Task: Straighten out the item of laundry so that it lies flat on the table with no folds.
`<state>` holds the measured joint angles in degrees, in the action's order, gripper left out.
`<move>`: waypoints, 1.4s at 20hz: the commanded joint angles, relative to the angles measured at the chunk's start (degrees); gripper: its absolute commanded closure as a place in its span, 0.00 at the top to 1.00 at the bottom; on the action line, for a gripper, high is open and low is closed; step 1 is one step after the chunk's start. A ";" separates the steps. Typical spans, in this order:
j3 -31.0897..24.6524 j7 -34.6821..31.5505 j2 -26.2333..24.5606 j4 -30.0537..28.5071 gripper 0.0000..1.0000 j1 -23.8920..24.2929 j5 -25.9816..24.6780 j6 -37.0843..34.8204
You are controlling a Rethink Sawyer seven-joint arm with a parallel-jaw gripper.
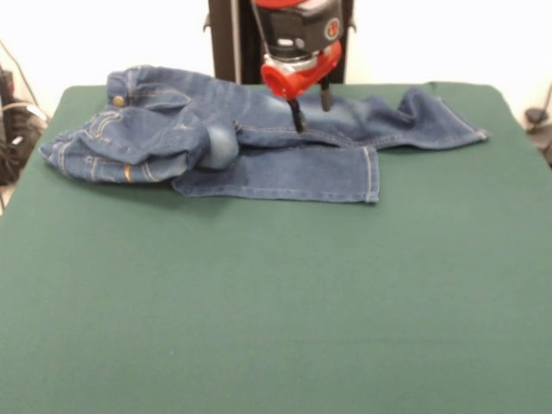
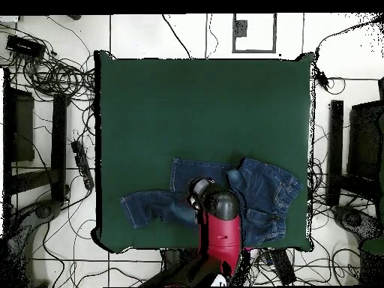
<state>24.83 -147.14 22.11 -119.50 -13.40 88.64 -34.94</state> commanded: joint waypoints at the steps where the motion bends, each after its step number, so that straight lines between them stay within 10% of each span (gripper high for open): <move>1: -10.71 -15.37 0.53 7.23 1.00 0.71 0.57 3.71; 17: -11.05 -46.02 -4.78 18.96 1.00 1.35 -12.85 6.82; 28: -12.83 -44.70 -5.71 20.00 1.00 1.65 -13.89 7.74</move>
<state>21.15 -181.37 19.80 -102.87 -11.46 77.39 -29.14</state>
